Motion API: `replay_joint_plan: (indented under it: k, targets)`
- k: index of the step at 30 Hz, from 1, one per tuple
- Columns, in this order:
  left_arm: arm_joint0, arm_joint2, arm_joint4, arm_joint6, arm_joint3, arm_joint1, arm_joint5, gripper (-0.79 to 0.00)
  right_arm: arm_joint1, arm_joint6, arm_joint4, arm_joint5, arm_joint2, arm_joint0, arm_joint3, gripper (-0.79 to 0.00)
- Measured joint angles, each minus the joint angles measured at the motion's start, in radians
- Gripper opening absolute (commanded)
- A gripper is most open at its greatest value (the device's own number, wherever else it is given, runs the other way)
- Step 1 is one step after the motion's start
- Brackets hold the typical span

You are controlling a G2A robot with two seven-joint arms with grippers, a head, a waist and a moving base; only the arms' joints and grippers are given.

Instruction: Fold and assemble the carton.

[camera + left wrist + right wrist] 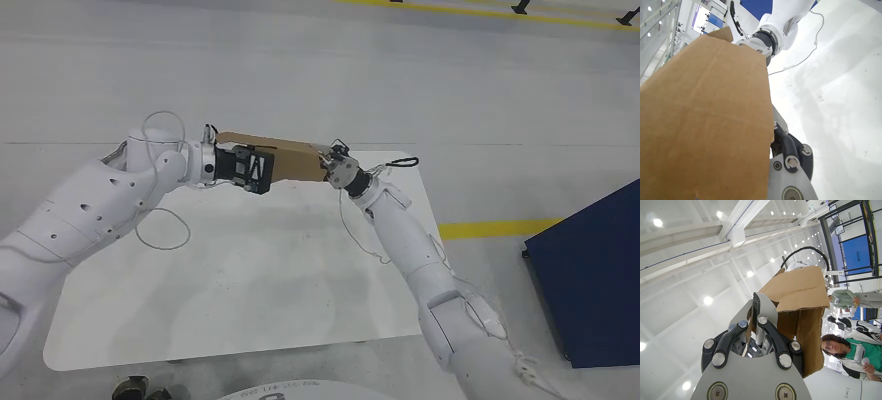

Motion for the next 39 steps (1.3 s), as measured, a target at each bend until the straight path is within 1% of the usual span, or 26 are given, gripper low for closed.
replay_joint_plan:
  k: [4,8,9,11,12,13,19,23,26,29,30,31,33,34,36,39]
  targets:
    - [-0.001,0.003,0.012,0.012,0.011,-0.010,-0.009,-0.785,-0.003,-0.014,-0.003,0.001,-0.002,0.000,0.000,-0.785]
    - [-0.009,0.008,0.045,0.042,0.018,-0.011,-0.040,-0.785,-0.001,-0.001,0.002,-0.003,0.013,-0.002,0.007,-0.785]
    - [-0.010,0.008,0.052,0.049,0.021,-0.011,-0.045,-0.785,0.000,0.003,0.005,-0.003,0.017,-0.002,0.010,-0.659]
    - [-0.011,0.006,0.063,0.066,0.026,-0.009,-0.059,-0.785,0.002,0.008,0.008,0.000,0.027,-0.001,0.016,-0.505]
    - [-0.012,0.005,0.069,0.070,0.026,-0.008,-0.062,-0.785,0.002,0.010,0.009,0.002,0.031,-0.001,0.019,-0.339]
    - [-0.012,0.003,0.077,0.075,0.026,-0.006,-0.066,-0.785,0.004,0.013,0.005,0.001,0.035,-0.001,0.021,-0.009]
    - [-0.009,-0.022,0.090,0.102,0.028,0.006,-0.078,-0.785,0.012,0.047,-0.009,-0.004,0.059,-0.010,0.031,0.000]
    - [-0.005,-0.056,0.054,0.143,0.042,0.017,-0.104,-0.785,0.022,0.077,-0.022,-0.008,0.082,-0.019,0.044,0.000]
    - [-0.004,-0.086,-0.006,0.202,0.070,0.026,-0.170,-0.785,0.032,0.137,-0.007,0.011,0.112,-0.031,0.058,0.000]
    - [-0.005,-0.107,-0.092,0.273,0.103,0.033,-0.289,-0.785,0.044,0.211,0.027,0.070,0.149,-0.036,0.081,0.000]
    - [-0.004,-0.106,-0.125,0.276,0.105,0.035,-0.320,-0.785,0.048,0.229,0.035,0.081,0.159,-0.037,0.086,0.000]
    - [-0.006,-0.104,-0.170,0.251,0.104,0.039,-0.358,-0.785,0.052,0.242,0.049,0.084,0.169,-0.041,0.087,0.000]
    - [-0.011,-0.093,-0.225,0.182,0.109,0.047,-0.399,-0.785,0.057,0.245,0.083,0.081,0.178,-0.051,0.080,0.000]
    - [-0.019,-0.074,-0.241,0.158,0.124,0.053,-0.406,-0.785,0.059,0.243,0.110,0.081,0.180,-0.059,0.075,0.000]
    - [-0.037,-0.048,-0.249,0.163,0.150,0.061,-0.405,-0.785,0.060,0.242,0.127,0.081,0.180,-0.063,0.072,0.000]
    - [-0.040,-0.043,-0.250,0.169,0.157,0.062,-0.403,-0.785,0.060,0.242,0.123,0.081,0.180,-0.062,0.073,0.000]
